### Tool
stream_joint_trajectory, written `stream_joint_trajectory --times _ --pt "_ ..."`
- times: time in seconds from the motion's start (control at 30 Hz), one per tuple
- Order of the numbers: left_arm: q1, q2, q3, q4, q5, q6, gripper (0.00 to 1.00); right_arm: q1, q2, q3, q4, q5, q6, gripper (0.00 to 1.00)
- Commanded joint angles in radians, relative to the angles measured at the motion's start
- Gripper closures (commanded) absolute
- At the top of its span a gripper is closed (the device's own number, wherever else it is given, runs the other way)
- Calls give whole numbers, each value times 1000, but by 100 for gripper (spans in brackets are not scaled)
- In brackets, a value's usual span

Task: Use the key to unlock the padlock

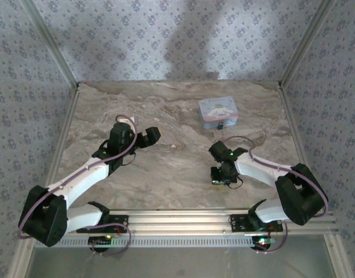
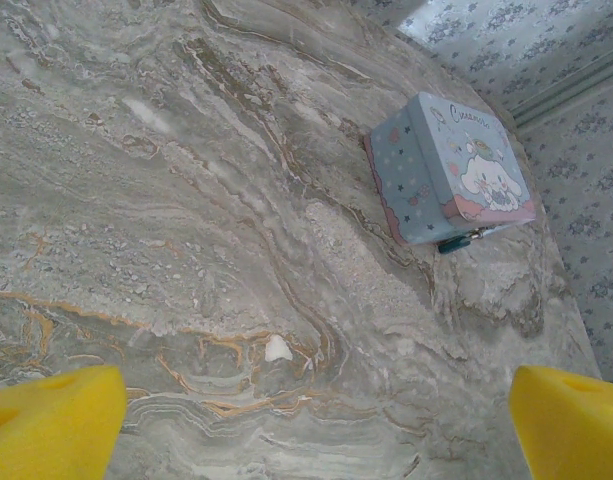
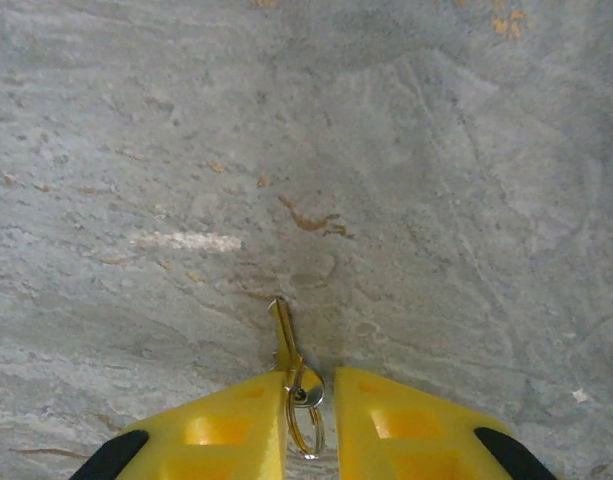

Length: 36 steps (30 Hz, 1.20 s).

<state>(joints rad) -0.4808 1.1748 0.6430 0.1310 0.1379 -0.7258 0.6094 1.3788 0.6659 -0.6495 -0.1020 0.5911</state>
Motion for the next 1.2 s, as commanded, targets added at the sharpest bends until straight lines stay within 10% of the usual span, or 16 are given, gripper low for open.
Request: stream_joint_trajectory --times 0.0,0.57,0.97,1.17 --pt "-8 -2 30 -7 -12 14 2 7 17 -17 2 12 12 81" --pt "-7 -38 32 3 11 6 2 12 -74 -58 121 3 30 100" --pt "-48 17 150 61 242 -92 7 13 -345 -109 454 2 73 100" --pt "-83 100 187 97 277 -378 9 15 -376 -108 650 12 133 100"
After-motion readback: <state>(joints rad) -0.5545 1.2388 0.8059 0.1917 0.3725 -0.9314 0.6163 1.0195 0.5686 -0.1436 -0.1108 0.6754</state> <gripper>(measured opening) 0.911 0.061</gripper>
